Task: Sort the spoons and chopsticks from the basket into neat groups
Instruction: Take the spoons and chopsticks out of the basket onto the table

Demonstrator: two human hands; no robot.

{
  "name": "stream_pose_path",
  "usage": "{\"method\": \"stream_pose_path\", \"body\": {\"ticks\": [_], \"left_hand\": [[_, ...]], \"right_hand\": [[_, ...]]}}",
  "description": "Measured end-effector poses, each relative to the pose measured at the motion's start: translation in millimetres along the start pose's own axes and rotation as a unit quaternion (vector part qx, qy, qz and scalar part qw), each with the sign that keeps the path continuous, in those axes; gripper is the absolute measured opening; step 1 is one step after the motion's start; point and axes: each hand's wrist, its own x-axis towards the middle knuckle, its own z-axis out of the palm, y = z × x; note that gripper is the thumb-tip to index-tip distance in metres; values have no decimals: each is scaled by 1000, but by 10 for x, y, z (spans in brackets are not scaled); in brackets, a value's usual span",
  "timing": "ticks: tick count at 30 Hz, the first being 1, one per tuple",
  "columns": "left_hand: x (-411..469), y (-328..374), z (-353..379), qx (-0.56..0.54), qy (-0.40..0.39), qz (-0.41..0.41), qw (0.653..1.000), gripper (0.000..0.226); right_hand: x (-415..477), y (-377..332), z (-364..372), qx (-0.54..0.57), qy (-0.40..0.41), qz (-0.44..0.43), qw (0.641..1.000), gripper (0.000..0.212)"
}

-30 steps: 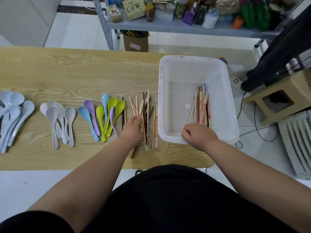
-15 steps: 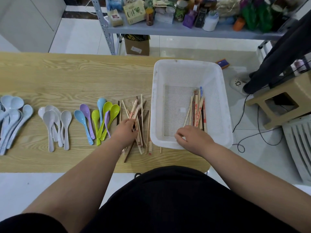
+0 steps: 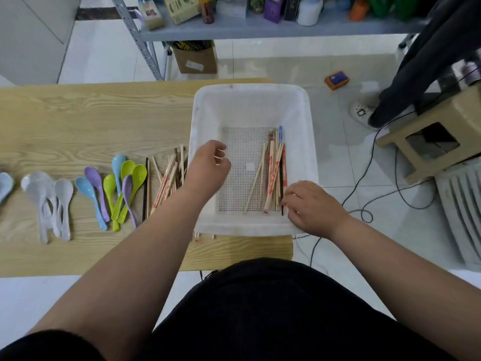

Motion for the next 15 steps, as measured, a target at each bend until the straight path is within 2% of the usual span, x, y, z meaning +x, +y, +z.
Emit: {"method": "stream_pose_path", "body": {"ticks": [5,8,11,13,15], "left_hand": [[60,113,753,159,-160,-83,971,54],[129,164,1061,229,-179,-148,945,76],[177,204,1264,284,-165,-146,933,92],[193,239,1360,306,-163,-138,928,86],[217,265,1419,299,-162,-142,930,64]], "right_hand": [[18,6,30,25,-22,4,999,19],[13,10,14,25,-36,11,999,27],[4,7,13,37,-31,12,999,27],[0,13,22,45,-28,12,999,27],[-1,30,32,44,-29,12,999,27]]}}
